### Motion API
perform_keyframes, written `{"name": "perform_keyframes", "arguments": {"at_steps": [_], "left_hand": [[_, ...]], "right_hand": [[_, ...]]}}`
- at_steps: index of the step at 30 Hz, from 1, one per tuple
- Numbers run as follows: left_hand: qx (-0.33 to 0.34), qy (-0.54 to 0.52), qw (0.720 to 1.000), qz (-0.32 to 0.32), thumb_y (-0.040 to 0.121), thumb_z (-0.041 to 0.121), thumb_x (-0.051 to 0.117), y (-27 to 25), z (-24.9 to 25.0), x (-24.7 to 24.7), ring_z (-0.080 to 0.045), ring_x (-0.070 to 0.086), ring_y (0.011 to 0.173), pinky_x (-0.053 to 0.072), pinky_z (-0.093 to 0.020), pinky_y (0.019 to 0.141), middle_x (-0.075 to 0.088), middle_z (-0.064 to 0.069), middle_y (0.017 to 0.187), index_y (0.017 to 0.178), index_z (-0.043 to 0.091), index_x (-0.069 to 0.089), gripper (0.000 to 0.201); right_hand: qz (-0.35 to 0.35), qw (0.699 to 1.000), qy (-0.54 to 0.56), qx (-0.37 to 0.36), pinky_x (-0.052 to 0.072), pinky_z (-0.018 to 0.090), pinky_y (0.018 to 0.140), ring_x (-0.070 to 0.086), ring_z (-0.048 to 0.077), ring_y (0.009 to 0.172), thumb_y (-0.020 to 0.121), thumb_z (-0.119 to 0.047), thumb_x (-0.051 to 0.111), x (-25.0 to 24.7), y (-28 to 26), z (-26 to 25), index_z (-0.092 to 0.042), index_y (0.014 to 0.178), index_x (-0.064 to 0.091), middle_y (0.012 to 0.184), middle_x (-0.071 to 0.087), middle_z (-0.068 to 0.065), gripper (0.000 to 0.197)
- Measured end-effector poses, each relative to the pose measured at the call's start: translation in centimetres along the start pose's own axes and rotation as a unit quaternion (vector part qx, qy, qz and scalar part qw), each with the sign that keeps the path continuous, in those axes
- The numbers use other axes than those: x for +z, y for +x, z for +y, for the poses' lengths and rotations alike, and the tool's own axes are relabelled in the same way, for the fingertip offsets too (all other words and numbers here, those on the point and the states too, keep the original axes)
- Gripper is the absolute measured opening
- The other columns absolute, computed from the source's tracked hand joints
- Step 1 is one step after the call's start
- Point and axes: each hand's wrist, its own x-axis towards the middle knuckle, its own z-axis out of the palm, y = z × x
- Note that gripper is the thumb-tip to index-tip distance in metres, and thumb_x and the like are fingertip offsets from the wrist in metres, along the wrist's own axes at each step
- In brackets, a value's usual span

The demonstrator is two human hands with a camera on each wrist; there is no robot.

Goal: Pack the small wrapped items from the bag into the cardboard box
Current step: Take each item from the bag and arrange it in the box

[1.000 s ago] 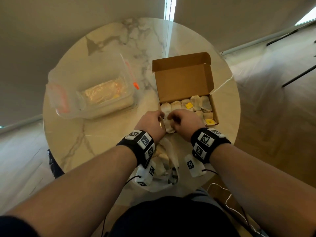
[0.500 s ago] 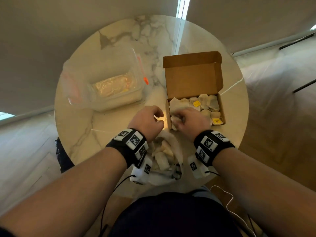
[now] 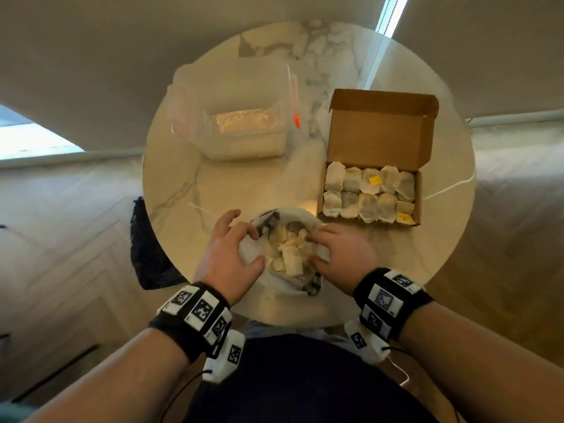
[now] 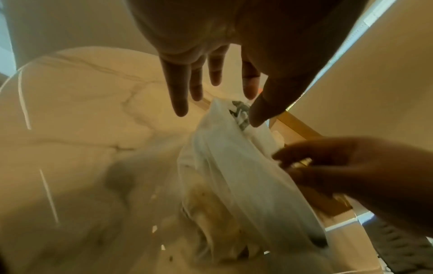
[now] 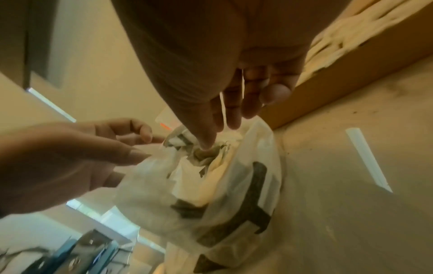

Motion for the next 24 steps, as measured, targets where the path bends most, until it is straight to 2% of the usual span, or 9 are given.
{"name": "perform_keyframes", "arguments": {"at_steps": [1,3,6,8,11,14,18,22,24], "left_hand": [[-0.014,0.025,1.0,-0.012,0.078,0.028,0.084,-0.8,0.2,0.6,-0.009,0.04,0.135,0.044,-0.032,0.107,0.026,0.008,0.164,0.11,0.033,0.06,0.04],[-0.058,0.077,0.995,-0.039,0.078,0.039,0.083,-2.0,1.3,1.7,-0.022,0.044,0.141,0.046,-0.036,0.108,0.019,0.005,0.167,0.127,0.034,0.057,0.056],[-0.081,0.126,0.985,-0.091,0.086,0.039,0.078,-2.8,3.2,2.6,-0.032,0.041,0.145,0.04,-0.039,0.114,0.024,-0.005,0.164,0.154,0.023,0.041,0.078],[-0.066,0.137,0.983,-0.105,0.093,0.03,0.072,-3.0,4.2,2.8,-0.032,0.037,0.146,0.034,-0.036,0.116,0.03,-0.011,0.161,0.158,0.015,0.035,0.076],[-0.078,0.106,0.988,-0.083,0.092,0.025,0.07,-2.8,4.3,3.0,-0.031,0.045,0.14,0.04,-0.033,0.108,0.032,-0.008,0.158,0.16,0.014,0.027,0.082],[-0.078,0.117,0.987,-0.077,0.094,0.023,0.068,-2.7,4.0,3.2,-0.031,0.043,0.142,0.038,-0.032,0.109,0.028,-0.008,0.161,0.162,0.012,0.021,0.084],[-0.109,0.08,0.99,-0.047,0.081,0.021,0.078,-2.4,2.8,3.6,-0.031,0.052,0.134,0.047,-0.037,0.105,0.03,-0.005,0.159,0.163,0.015,0.016,0.103],[-0.107,0.069,0.991,-0.048,0.079,0.016,0.077,-2.5,2.0,4.1,-0.033,0.054,0.133,0.051,-0.042,0.108,0.032,-0.005,0.157,0.16,0.02,0.017,0.101],[-0.098,0.074,0.991,-0.044,0.079,0.016,0.076,-2.4,1.7,4.3,-0.034,0.056,0.131,0.052,-0.044,0.106,0.032,-0.003,0.157,0.159,0.023,0.017,0.1]], "right_hand": [[-0.005,1.0,-0.019,-0.015,0.049,0.035,0.101,0.057,0.02,0.124,0.094,-0.046,0.067,0.2,0.5,-0.4,-0.03,0.144,0.058,0.142,0.056,-0.005,0.053],[-0.019,0.997,-0.062,-0.034,0.045,0.037,0.108,0.05,0.024,0.134,0.089,-0.051,0.072,0.7,1.5,-1.0,-0.03,0.154,0.044,0.152,0.046,-0.002,0.073],[-0.059,0.989,-0.132,-0.035,0.047,0.047,0.109,0.044,0.029,0.138,0.079,-0.055,0.08,1.7,2.5,-1.7,-0.028,0.157,0.035,0.153,0.042,0.003,0.094],[-0.078,0.978,-0.189,-0.05,0.047,0.049,0.107,0.043,0.03,0.139,0.085,-0.046,0.075,2.4,2.9,-1.8,-0.024,0.153,0.039,0.151,0.045,0.006,0.081],[-0.08,0.96,-0.254,-0.09,0.044,0.046,0.106,0.049,0.029,0.133,0.091,-0.036,0.064,2.6,2.9,-1.6,-0.022,0.142,0.053,0.143,0.054,0.006,0.054],[-0.081,0.953,-0.268,-0.113,0.04,0.047,0.105,0.049,0.028,0.13,0.09,-0.041,0.065,2.6,2.4,-1.0,-0.03,0.136,0.057,0.137,0.058,0.002,0.048],[-0.076,0.942,-0.289,-0.155,0.037,0.046,0.103,0.047,0.026,0.127,0.092,-0.041,0.066,3.0,1.4,-0.7,-0.036,0.133,0.059,0.131,0.06,-0.001,0.042],[-0.061,0.962,-0.231,-0.128,0.04,0.043,0.105,0.05,0.023,0.126,0.092,-0.038,0.068,2.0,1.6,-0.5,-0.034,0.132,0.06,0.129,0.062,-0.004,0.041],[-0.051,0.986,-0.137,-0.077,0.046,0.037,0.095,0.058,0.022,0.116,0.09,-0.036,0.07,1.6,1.8,-0.1,-0.034,0.126,0.064,0.119,0.065,-0.004,0.037]]}}
